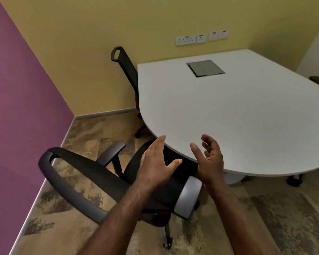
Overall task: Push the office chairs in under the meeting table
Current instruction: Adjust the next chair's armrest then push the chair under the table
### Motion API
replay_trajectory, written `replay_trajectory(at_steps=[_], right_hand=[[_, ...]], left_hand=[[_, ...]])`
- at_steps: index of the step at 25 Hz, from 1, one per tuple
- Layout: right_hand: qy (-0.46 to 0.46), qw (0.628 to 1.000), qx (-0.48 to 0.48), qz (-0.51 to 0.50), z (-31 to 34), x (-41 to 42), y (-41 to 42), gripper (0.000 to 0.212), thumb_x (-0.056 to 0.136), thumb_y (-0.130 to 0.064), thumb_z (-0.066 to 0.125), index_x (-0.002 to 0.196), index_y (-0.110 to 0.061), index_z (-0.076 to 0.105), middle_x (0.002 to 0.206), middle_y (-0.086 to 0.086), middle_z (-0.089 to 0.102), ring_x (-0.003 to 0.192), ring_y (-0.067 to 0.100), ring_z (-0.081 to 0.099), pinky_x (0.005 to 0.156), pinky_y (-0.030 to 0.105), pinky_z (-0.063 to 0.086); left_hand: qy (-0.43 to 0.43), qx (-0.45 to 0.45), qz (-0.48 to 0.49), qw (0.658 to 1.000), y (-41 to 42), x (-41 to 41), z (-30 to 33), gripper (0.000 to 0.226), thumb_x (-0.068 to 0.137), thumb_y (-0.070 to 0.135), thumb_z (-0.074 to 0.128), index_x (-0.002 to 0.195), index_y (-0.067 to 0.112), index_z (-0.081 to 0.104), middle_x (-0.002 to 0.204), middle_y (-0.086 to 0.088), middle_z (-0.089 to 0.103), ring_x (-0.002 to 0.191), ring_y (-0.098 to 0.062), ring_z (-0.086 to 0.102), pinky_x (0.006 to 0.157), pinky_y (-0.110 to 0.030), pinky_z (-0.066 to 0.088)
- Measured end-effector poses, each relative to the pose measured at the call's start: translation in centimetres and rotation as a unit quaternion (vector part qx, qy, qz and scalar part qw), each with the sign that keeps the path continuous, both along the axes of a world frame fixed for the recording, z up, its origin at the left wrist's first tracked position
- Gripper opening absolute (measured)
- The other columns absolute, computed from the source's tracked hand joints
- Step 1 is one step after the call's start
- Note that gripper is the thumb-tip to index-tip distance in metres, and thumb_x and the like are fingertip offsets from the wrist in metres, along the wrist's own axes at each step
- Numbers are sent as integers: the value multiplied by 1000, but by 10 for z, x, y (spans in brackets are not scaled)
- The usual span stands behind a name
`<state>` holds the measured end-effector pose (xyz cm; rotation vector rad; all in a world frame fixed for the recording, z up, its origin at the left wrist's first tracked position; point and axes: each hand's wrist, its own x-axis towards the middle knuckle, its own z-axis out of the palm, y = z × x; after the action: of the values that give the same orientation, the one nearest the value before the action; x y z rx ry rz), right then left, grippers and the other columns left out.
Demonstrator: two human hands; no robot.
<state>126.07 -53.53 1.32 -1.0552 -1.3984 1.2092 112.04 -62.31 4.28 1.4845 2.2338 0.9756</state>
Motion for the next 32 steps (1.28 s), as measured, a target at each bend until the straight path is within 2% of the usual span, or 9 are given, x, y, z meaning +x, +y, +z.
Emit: replay_trajectory(at_steps=[4,11,16,20,23,26,28,30,32], right_hand=[[-1,1000,23,4,24,-29,-42,51,87,-34,69,133,-24,49,137,-7,50,125,10,46,101,28,39],[1,999,43,29,41,-103,-118,52,84,-40,70,130,-30,51,134,-12,51,124,4,47,89,15,38],[-42,996,59,53,30,-143,-168,47,84,-36,72,126,-28,53,126,-11,55,116,1,51,89,17,42],[-136,984,53,99,10,-169,-208,42,82,-35,75,120,-31,55,109,-12,58,96,1,55,83,25,51],[-278,947,123,100,-1,-177,-223,37,81,-50,69,111,-31,60,98,-16,58,91,3,54,82,30,50],[-438,859,251,86,-4,-180,-227,46,80,-72,50,96,-30,61,87,-13,58,81,10,54,73,31,45],[-501,813,282,88,-5,-182,-229,54,76,-81,44,77,-28,54,73,-10,56,68,13,52,60,31,41],[-544,784,284,95,-6,-184,-231,56,73,-82,46,67,-27,43,62,-9,52,57,14,52,50,29,32],[-571,774,250,112,-6,-186,-228,47,75,-71,52,68,-26,42,64,-7,56,58,16,57,50,30,31]], left_hand=[[13,31,-30,999,-31,-45,27,82,83,47,71,149,28,27,157,4,30,142,-15,29,113,-47,33],[27,33,-44,998,-104,-137,39,69,84,45,71,143,28,40,153,6,35,138,-13,33,110,-49,35],[38,23,-43,998,-142,-200,29,46,84,42,72,125,29,57,130,9,54,118,-8,49,95,-31,44],[34,-6,-30,999,-167,-239,4,16,87,39,69,100,31,66,100,14,62,94,-6,58,77,-32,51],[90,-20,-29,995,-178,-257,-19,12,88,43,66,86,31,67,82,14,63,81,-6,57,72,-35,50],[169,-11,-49,984,-179,-269,-34,36,91,57,52,74,29,67,68,14,58,71,-6,49,77,-33,38],[197,-8,-61,979,-176,-274,-39,51,92,64,39,63,28,59,58,12,50,65,-7,43,81,-33,34],[229,-4,-72,971,-172,-277,-43,62,91,71,28,56,25,51,54,9,45,60,-9,42,77,-34,34],[254,5,-89,963,-169,-281,-43,66,87,78,28,54,25,48,53,10,45,57,-11,42,68,-33,31]])
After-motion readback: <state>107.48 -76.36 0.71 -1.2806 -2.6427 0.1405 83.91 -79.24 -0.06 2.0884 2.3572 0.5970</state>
